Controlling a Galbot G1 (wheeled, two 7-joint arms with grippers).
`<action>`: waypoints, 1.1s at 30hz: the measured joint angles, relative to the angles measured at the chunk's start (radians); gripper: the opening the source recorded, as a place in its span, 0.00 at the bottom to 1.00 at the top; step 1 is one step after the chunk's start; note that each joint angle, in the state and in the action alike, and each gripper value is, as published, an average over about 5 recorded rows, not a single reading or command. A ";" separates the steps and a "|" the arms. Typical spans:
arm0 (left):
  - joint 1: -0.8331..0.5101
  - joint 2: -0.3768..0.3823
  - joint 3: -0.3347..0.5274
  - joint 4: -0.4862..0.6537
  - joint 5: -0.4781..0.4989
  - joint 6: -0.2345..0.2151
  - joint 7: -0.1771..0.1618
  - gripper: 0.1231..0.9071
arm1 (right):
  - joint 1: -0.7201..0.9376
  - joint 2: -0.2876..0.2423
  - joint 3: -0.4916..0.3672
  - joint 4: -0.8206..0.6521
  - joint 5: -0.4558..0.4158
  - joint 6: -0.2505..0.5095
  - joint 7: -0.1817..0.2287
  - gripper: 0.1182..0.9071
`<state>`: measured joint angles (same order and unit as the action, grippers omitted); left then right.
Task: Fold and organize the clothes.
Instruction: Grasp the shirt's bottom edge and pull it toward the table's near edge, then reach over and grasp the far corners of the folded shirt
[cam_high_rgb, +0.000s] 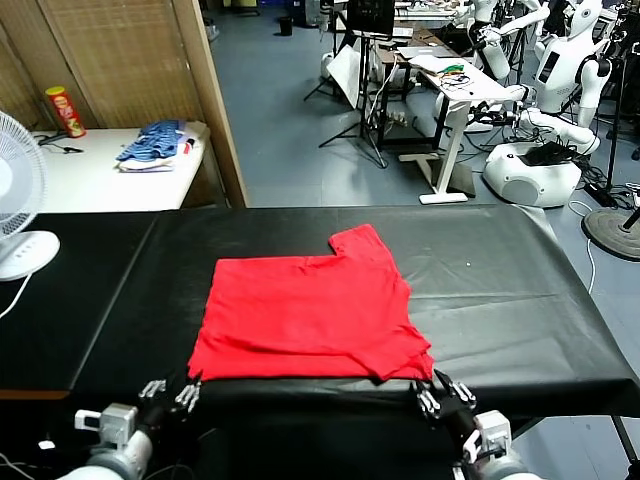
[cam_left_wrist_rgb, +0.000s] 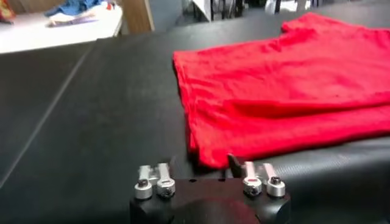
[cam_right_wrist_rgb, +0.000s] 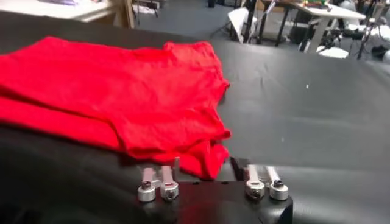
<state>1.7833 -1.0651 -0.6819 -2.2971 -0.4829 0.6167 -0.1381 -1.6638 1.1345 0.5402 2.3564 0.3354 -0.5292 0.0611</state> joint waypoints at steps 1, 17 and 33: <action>-0.002 0.002 -0.009 -0.017 -0.023 0.013 -0.013 0.81 | 0.031 -0.007 -0.002 -0.010 0.012 0.008 0.004 0.86; -0.620 0.092 0.113 0.259 -0.313 0.087 -0.090 0.86 | 0.847 0.033 -0.274 -0.694 0.072 0.070 0.051 0.86; -1.104 -0.031 0.399 0.840 -0.300 0.120 -0.083 0.86 | 1.180 0.178 -0.419 -1.175 0.069 -0.014 0.015 0.86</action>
<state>0.6791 -1.0956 -0.2828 -1.4571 -0.7832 0.7367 -0.2213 -0.4840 1.3126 0.1216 1.1814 0.4046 -0.5430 0.0760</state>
